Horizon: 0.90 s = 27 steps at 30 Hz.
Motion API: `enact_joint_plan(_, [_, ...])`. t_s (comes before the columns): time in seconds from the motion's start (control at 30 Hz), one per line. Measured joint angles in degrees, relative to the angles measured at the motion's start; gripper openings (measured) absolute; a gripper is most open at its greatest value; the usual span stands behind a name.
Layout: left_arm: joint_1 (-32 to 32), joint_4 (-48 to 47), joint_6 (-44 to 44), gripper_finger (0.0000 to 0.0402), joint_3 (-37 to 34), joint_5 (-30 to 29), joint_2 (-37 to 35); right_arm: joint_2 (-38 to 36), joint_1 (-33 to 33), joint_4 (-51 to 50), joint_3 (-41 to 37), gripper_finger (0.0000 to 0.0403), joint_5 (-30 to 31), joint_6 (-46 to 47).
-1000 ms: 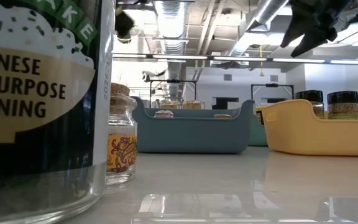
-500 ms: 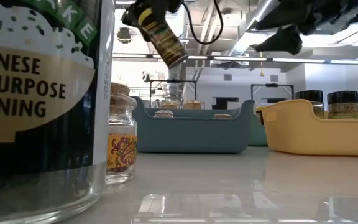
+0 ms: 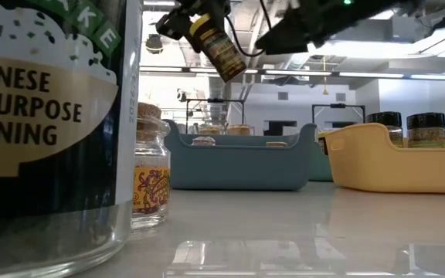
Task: Sort spices by type
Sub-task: Put the yellow spice bottle into the green bin
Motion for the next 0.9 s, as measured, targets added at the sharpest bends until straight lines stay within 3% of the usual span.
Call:
enact_joint_plan(0.23, [-1.3,1.7,-0.3,0.0224,0.0,0.0,0.0,10.1,-0.1,-7.0,10.6,0.0327,0.1,-0.1])
enact_joint_plan(0.6, [-3.4,2.1,0.0,0.0224,0.0,0.2,0.0,18.3,-1.8,-19.8,20.3,0.0323,2.0,1.1])
enact_joint_plan(0.7, [-3.5,2.2,0.1,0.0224,0.0,0.0,0.0,19.0,-1.8,-22.1,21.5,0.0302,2.0,3.2])
enact_joint_plan(0.83, [-3.5,2.2,0.6,0.0225,0.0,-0.1,0.0,18.6,-1.8,-22.1,21.6,0.0244,1.9,3.3])
enact_joint_plan(0.9, [-3.5,2.3,1.0,0.0234,0.0,0.1,0.0,18.3,-1.7,-22.2,21.6,0.0241,1.9,3.3])
